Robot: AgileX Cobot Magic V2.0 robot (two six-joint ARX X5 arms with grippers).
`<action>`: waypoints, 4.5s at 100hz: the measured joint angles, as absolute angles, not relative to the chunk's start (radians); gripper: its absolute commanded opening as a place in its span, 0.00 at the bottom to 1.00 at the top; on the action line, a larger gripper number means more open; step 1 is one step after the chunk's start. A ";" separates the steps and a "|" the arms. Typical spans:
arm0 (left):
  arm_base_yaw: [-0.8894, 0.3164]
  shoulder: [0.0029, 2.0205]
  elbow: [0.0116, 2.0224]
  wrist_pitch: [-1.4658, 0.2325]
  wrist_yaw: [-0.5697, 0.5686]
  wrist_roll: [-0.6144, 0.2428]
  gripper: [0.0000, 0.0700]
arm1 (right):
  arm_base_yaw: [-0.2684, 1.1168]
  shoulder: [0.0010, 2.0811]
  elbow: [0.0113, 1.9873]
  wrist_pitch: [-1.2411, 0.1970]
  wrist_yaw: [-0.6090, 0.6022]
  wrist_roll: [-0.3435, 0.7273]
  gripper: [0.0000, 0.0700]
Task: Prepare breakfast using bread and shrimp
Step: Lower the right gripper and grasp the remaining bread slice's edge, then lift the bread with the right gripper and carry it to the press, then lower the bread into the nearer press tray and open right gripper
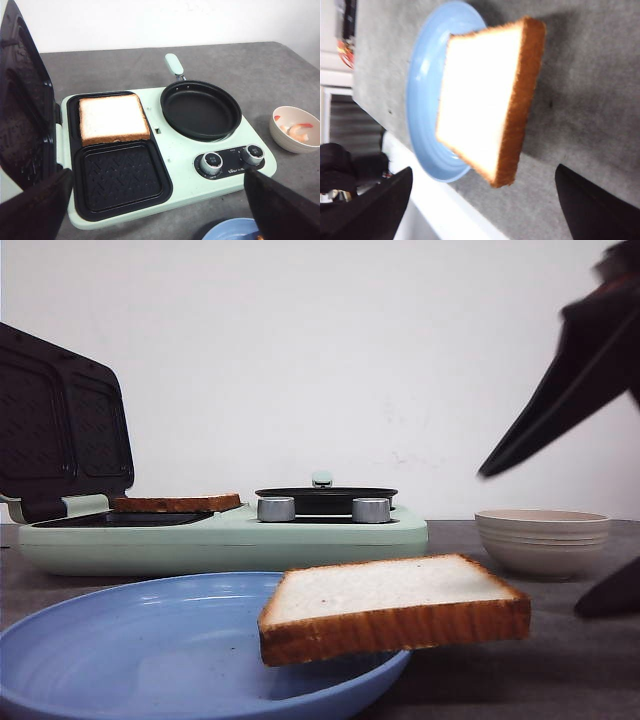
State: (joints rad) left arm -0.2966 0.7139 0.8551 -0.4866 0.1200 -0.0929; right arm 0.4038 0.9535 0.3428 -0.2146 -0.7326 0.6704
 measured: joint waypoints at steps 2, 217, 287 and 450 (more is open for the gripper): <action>-0.297 0.712 0.855 -0.490 0.113 -0.093 0.91 | 0.413 0.967 0.343 -0.205 -0.726 0.671 0.82; -0.223 0.630 0.855 -0.487 0.024 -0.041 0.91 | 0.549 1.383 0.880 0.085 -0.783 0.816 0.00; -0.163 0.570 0.855 -0.489 0.024 -0.067 0.91 | 0.656 1.950 1.403 0.080 -0.730 0.818 0.00; -0.163 0.570 0.855 -0.489 0.025 -0.070 0.91 | 0.733 2.034 1.471 -0.089 -0.474 0.702 0.80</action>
State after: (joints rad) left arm -0.1635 0.5697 0.8551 -0.4892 0.0246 -0.0696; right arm 0.7334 2.0342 1.4712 -0.0891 -0.4736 0.7025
